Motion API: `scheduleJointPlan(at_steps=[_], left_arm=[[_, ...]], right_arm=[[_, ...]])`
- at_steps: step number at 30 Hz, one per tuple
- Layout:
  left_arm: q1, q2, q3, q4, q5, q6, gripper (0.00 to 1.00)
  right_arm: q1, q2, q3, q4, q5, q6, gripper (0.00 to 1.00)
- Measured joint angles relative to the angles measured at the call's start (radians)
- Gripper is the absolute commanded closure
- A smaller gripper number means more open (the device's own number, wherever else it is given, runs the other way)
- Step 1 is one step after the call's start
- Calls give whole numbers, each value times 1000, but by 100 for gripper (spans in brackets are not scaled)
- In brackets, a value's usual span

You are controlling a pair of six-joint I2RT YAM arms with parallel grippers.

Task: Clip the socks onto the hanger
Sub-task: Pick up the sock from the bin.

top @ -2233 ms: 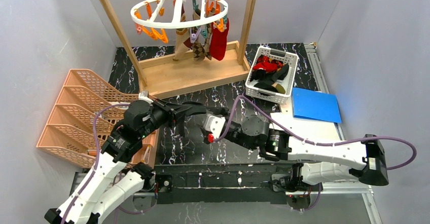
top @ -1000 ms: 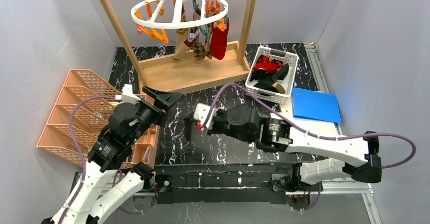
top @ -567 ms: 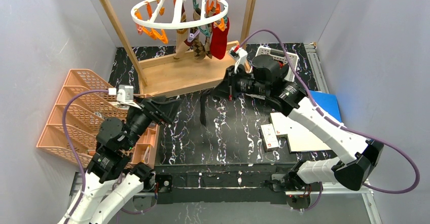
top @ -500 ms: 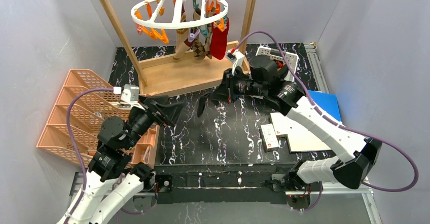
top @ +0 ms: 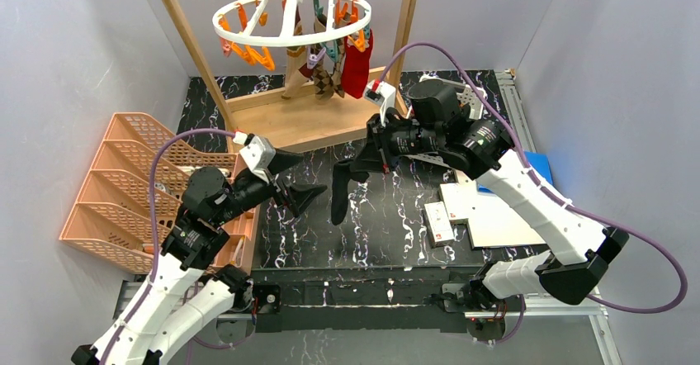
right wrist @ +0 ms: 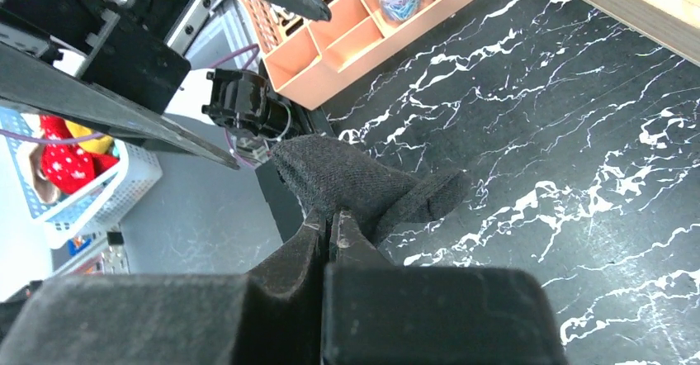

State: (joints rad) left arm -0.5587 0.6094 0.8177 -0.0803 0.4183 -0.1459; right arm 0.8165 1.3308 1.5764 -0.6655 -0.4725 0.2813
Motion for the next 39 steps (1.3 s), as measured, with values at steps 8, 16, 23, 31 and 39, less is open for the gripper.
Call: scheduleJointPlan(at_steps=[8,16,23,31,39], left_arm=[[-1,48,-8,175,142,9,38],[-2,114,-39,272,217,-14,55],[-13,178,-39,292,225,5,70],[-18,203,-39,330,242,10,80],[-26,203,-40,370,253,-1,100]], right_arm=[[0,0,6,-45,-20,-99,99],[0,0,6,-42,-62,-109,99],[0,0,6,-39,-92,-108,99],[0,0,6,-35,-108,-103,99],[0,0,6,-35,-114,-101,99]])
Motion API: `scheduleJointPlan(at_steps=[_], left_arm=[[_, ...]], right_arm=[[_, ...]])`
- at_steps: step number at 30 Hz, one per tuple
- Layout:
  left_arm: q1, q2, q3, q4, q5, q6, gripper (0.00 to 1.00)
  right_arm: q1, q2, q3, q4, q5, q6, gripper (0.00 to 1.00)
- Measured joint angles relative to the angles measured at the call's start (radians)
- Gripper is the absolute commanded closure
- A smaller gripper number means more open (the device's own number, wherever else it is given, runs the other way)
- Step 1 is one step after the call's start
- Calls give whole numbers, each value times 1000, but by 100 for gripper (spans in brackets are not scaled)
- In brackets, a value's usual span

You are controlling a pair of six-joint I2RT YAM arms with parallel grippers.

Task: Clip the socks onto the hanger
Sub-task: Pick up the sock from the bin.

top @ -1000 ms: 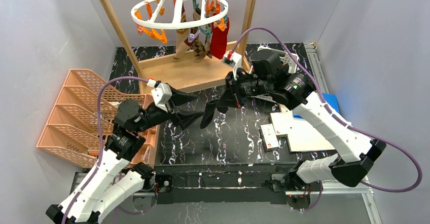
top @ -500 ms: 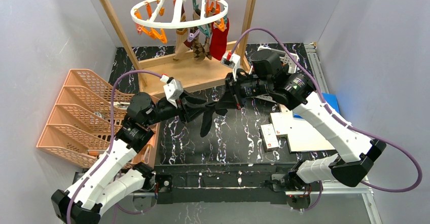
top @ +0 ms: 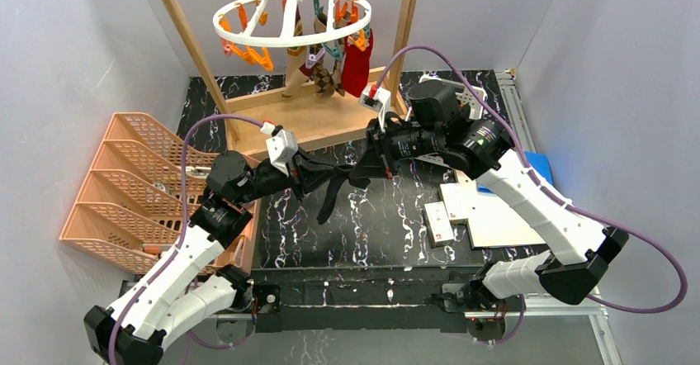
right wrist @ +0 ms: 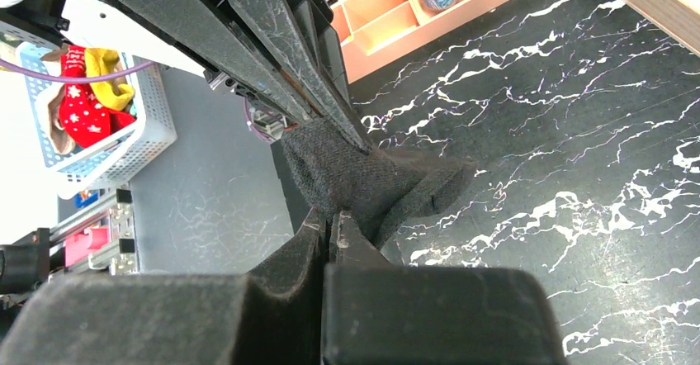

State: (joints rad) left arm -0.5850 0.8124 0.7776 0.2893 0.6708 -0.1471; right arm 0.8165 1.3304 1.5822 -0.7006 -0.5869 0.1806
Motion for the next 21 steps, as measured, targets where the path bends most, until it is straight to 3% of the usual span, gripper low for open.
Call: scheduleJointPlan(at_steps=[1,4,7,11,14,21], left_arm=[[0,-2,-2,4,0,0,100],[0,-14,-10,6,0,-1,100],[0,-39,-31,7,-2,-1,100],[0,-90,-64,-3,-8,0,100],[0,-135,-70,-32,-10,2,100],[-1,-146,-70,-74,-30,5,100]], right_arm=[[0,0,0,0,0,1,91],[0,0,0,0,3,11,54],[0,0,0,0,16,22,37],[0,-17,-2,10,64,32,29],[0,-81,-2,73,124,43,29],[29,-14,15,66,124,22,28]])
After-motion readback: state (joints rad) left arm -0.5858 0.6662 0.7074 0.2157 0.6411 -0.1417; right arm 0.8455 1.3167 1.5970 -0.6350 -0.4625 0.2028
